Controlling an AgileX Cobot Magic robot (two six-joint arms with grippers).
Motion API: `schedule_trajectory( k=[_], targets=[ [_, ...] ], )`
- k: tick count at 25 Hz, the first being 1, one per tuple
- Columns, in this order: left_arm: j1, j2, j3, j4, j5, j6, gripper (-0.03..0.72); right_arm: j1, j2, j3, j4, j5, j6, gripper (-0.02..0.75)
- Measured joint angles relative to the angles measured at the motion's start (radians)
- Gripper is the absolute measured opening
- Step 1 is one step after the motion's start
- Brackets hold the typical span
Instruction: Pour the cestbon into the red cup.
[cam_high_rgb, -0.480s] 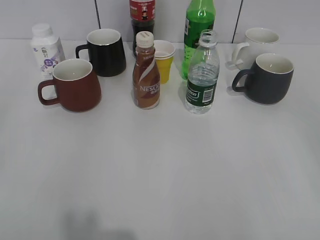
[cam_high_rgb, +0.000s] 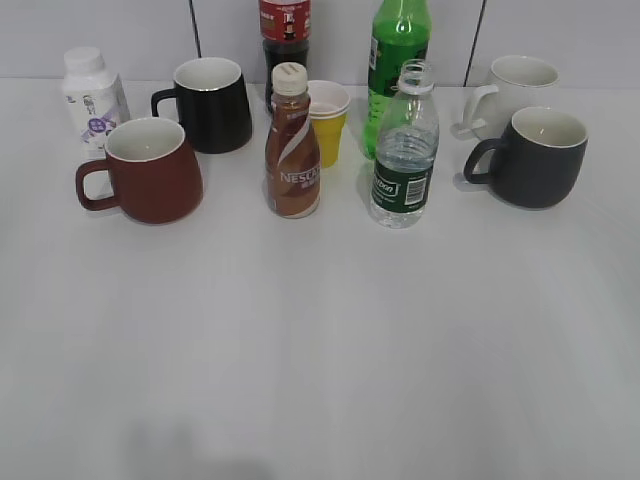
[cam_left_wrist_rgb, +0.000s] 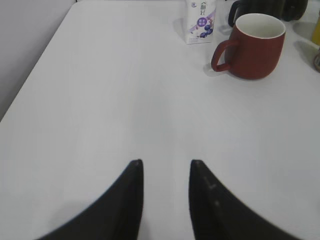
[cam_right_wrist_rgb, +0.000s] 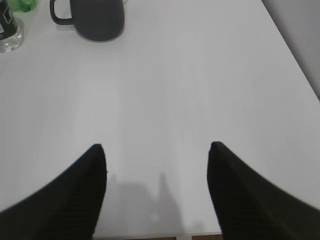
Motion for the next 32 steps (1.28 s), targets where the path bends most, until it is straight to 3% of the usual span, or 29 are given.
schedule_trajectory(
  k=[25,32],
  targets=[
    [0.0,0.0,0.0,0.0,0.0,0.0,0.237,0.0,0.0,0.0,0.0,0.0,0.0,0.479],
    [-0.065,0.023,-0.021,-0.003,-0.07,0.0,0.237,0.0,0.0,0.0,0.005,0.0,0.0,0.479]
  ],
)
